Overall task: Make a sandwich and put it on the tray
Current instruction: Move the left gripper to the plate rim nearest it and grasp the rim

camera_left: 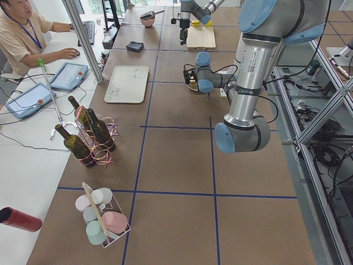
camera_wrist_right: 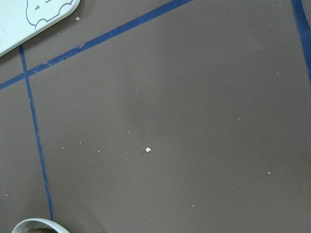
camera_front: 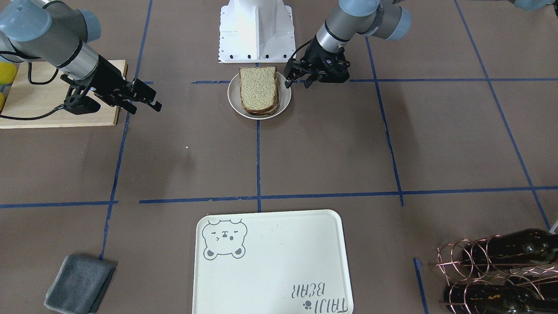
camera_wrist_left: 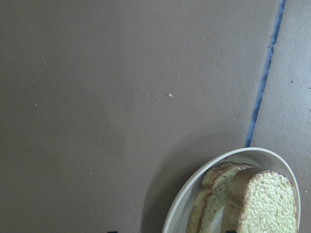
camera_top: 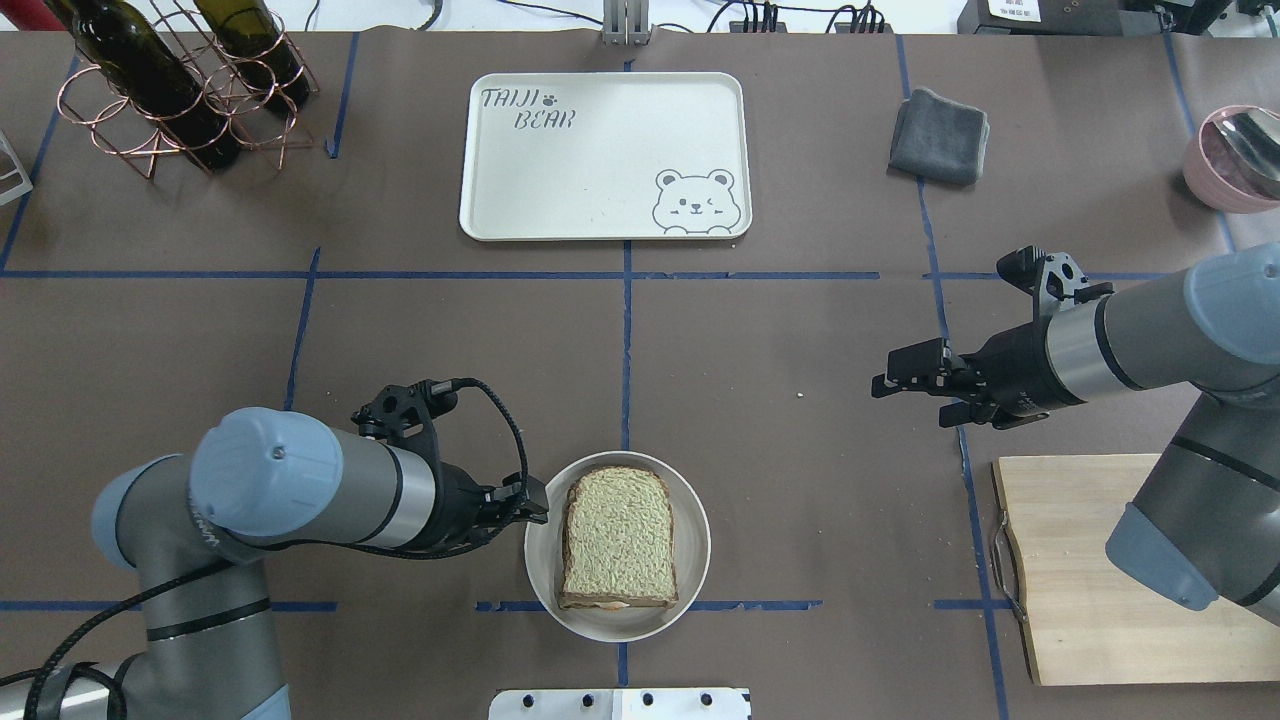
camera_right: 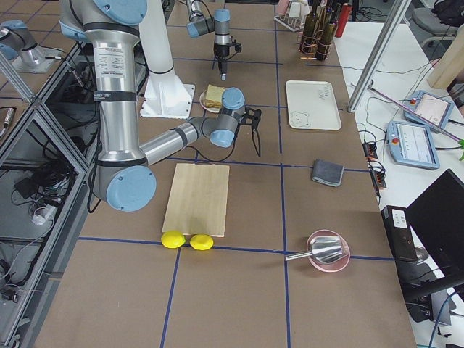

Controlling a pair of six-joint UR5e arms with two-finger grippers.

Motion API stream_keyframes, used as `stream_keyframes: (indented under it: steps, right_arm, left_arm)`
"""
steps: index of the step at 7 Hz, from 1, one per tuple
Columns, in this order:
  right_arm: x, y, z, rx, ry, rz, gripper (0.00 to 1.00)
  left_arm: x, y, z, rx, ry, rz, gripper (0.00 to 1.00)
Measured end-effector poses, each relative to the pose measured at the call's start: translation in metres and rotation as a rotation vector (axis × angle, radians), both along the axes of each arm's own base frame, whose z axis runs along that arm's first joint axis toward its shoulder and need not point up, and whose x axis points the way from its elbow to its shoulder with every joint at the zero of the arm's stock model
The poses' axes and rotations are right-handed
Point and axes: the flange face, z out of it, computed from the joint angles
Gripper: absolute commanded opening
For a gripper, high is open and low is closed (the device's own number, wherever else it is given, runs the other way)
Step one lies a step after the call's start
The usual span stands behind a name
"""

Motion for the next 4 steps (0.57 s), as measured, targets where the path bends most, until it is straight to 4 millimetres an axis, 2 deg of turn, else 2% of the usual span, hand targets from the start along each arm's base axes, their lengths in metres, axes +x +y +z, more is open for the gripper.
stream_keyframes:
  steps: [1,4]
  right_arm:
    - [0.001,0.0,0.001,0.001,0.001,0.0,1.0]
    - [0.0,0.0,0.001,0.002,0.001,-0.001,1.0]
  left_arm:
    - [0.01,0.004,0.0,0.003,-0.021,-0.01,0.59]
    - [0.033,0.014,0.013,0.013,-0.061,-0.017,0.49]
